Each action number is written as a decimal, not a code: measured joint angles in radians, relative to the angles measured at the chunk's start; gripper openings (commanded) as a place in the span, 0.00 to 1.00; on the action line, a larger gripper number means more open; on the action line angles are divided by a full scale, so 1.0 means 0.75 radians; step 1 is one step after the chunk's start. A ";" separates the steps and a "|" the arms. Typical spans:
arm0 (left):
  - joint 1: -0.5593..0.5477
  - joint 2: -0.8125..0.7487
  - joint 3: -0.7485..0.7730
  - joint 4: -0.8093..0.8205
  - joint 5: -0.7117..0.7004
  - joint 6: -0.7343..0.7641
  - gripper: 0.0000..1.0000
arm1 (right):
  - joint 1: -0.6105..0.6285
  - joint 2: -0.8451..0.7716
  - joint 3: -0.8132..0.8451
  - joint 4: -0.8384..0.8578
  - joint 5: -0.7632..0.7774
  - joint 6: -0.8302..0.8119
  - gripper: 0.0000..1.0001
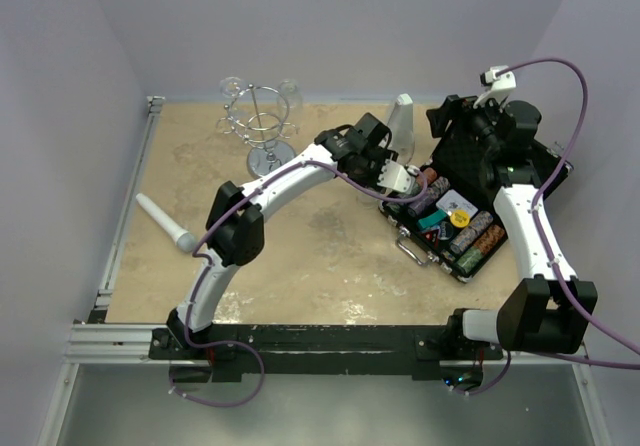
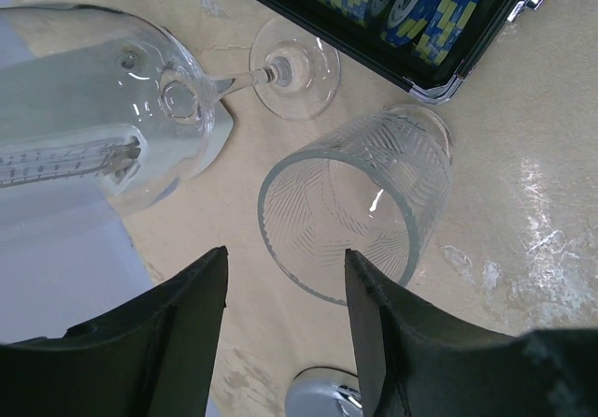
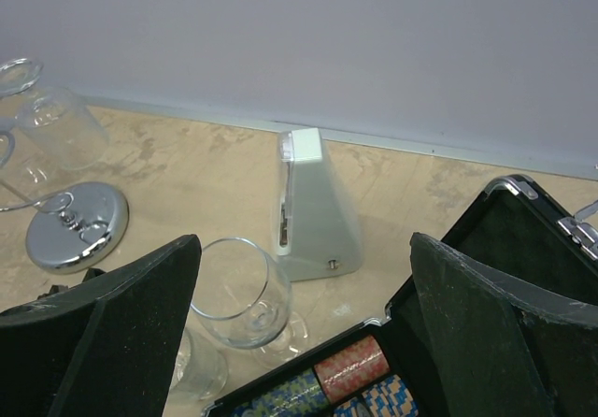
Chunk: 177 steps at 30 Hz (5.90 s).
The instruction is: Take the wine glass off the wine glass rack
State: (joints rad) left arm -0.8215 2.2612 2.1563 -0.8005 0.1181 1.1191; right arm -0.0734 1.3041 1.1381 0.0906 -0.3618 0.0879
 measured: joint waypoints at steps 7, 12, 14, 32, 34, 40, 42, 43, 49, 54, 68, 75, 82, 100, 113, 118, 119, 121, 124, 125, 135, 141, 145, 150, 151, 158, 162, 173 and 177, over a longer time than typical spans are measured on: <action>0.000 -0.052 0.000 0.007 0.001 -0.007 0.57 | 0.000 0.000 0.000 0.000 -0.011 0.014 0.99; 0.000 -0.139 -0.007 0.021 0.002 -0.034 0.71 | 0.000 0.000 0.000 0.000 -0.031 0.027 0.99; 0.000 -0.185 -0.015 0.002 0.001 -0.058 0.75 | 0.000 0.000 0.000 -0.001 -0.032 0.033 0.99; 0.575 -0.988 -0.154 0.023 0.131 -0.997 0.90 | 0.084 0.127 0.176 -0.056 -0.244 -0.149 0.92; 0.686 -1.074 -0.228 0.084 0.129 -1.046 0.89 | 0.189 0.181 0.250 -0.081 -0.240 -0.214 0.90; 1.167 -1.146 -0.477 0.186 0.280 -1.312 0.84 | 0.496 0.392 0.494 -0.128 -0.295 -0.361 0.92; 1.305 -1.122 -0.559 0.199 0.379 -1.397 0.84 | 0.544 0.477 0.570 -0.129 -0.319 -0.381 0.95; 1.343 -1.117 -0.596 0.203 0.414 -1.416 0.84 | 0.561 0.518 0.600 -0.129 -0.326 -0.390 0.96; 1.435 -1.120 -0.826 0.214 0.697 -1.487 0.86 | 0.621 0.746 0.726 -0.127 -0.345 -0.418 0.97; 1.446 -1.133 -0.930 0.314 0.943 -1.562 0.81 | 0.627 0.927 0.829 -0.120 -0.347 -0.433 0.97; 1.447 -0.958 -1.086 0.682 1.220 -1.863 0.64 | 0.624 1.237 1.086 0.023 -0.378 -0.279 0.97; 1.448 -0.851 -1.124 0.916 1.317 -2.098 0.42 | 0.629 1.237 1.100 0.059 -0.367 -0.266 0.97; 1.451 -0.736 -1.150 1.271 1.423 -2.390 0.06 | 0.639 1.239 1.100 0.049 -0.364 -0.311 0.97; 1.464 -0.311 -0.688 1.304 1.680 -2.629 0.00 | 0.665 1.248 1.101 0.039 -0.343 -0.396 0.99; 1.462 -0.122 -0.382 1.141 1.745 -2.565 0.25 | 0.666 1.248 1.067 0.028 -0.319 -0.407 0.98; 1.461 -0.110 -0.363 1.163 1.735 -2.543 0.57 | 0.666 1.248 1.052 0.028 -0.321 -0.409 0.99; 1.461 -0.110 -0.362 1.169 1.732 -2.544 0.62 | 0.666 1.248 1.047 0.028 -0.322 -0.411 0.98; 1.462 -0.110 -0.362 1.179 1.722 -2.545 0.68 | 0.664 1.248 1.035 0.028 -0.338 -0.414 0.99; 1.464 -0.112 -0.365 1.186 1.699 -2.548 0.74 | 0.649 1.248 1.013 0.036 -0.391 -0.401 0.99; 1.466 -0.116 -0.374 1.188 1.686 -2.548 0.76 | 0.641 1.248 1.005 0.044 -0.417 -0.392 0.99; 1.567 -0.230 -0.534 1.149 1.596 -2.509 1.00 | 0.559 1.248 0.971 0.131 -0.532 -0.416 0.99; 1.602 -0.287 -0.537 1.059 1.554 -2.419 1.00 | 0.569 1.256 0.964 0.190 -0.565 -0.418 0.98; 1.598 -0.316 -0.537 0.985 1.528 -2.346 1.00 | 0.580 1.293 0.975 0.211 -0.591 -0.418 0.98; 1.596 -0.345 -0.533 0.874 1.487 -2.237 1.00 | 0.591 1.358 0.983 0.219 -0.593 -0.409 0.96; 1.596 -0.350 -0.533 0.860 1.484 -2.223 1.00 | 0.595 1.369 0.983 0.221 -0.594 -0.405 0.95; 1.596 -0.381 -0.533 0.875 1.495 -2.208 0.99 | 0.613 1.374 0.984 0.312 -0.593 -0.318 0.91; 1.596 -0.398 -0.533 0.876 1.502 -2.206 0.98 | 0.618 1.374 0.985 0.365 -0.590 -0.279 0.88; 1.596 -0.413 -0.535 0.887 1.512 -2.206 0.95 | 0.624 1.377 0.988 0.388 -0.577 -0.256 0.64; 1.596 -0.413 -0.539 0.897 1.513 -2.210 0.94 | 0.625 1.377 0.988 0.388 -0.553 -0.260 0.56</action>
State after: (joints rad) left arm 0.3756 1.9518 1.7519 -0.1280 1.2530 -0.5385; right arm 0.3950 2.3371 1.8793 0.3813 -0.7765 -0.1070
